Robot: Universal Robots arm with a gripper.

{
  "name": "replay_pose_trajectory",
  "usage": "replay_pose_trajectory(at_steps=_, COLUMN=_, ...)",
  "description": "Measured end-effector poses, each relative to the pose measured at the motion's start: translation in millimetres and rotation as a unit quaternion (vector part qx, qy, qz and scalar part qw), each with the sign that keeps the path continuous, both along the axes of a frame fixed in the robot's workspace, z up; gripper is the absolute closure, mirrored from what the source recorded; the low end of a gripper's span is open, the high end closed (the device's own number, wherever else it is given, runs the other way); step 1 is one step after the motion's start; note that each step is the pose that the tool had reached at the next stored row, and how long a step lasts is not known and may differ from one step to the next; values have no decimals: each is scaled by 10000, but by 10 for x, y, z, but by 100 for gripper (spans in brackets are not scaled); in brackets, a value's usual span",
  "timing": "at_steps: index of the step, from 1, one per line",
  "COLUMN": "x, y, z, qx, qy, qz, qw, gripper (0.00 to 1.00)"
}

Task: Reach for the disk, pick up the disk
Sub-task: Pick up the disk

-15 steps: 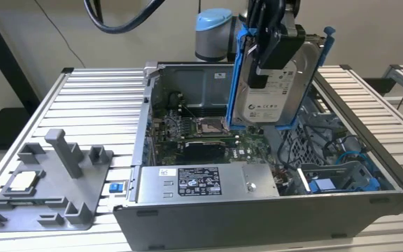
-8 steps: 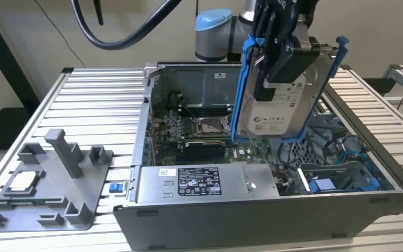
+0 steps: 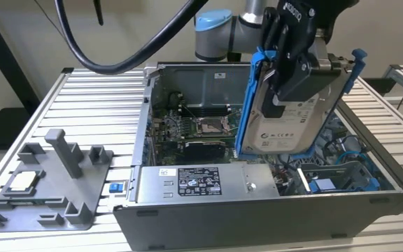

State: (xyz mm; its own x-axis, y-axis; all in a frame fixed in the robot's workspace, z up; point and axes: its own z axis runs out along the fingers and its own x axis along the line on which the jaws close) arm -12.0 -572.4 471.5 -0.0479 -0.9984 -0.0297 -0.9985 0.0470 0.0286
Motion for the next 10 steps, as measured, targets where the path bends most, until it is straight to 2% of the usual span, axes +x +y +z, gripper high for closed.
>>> replay_pose_trajectory(at_steps=3, x=11, y=-107, z=-2, qx=0, qy=0, qz=0, qw=10000, gripper=100)
replay_pose_trajectory(at_steps=4, x=21, y=-129, z=-4, qx=0, qy=0, qz=0, qw=10000, gripper=100)
replay_pose_trajectory(at_steps=6, x=75, y=-133, z=-11, qx=1, qy=0, qz=0, qw=10000, gripper=100)
replay_pose_trajectory(at_steps=10, x=251, y=-133, z=-21, qx=-1, qy=2, qz=0, qw=10000, gripper=100)
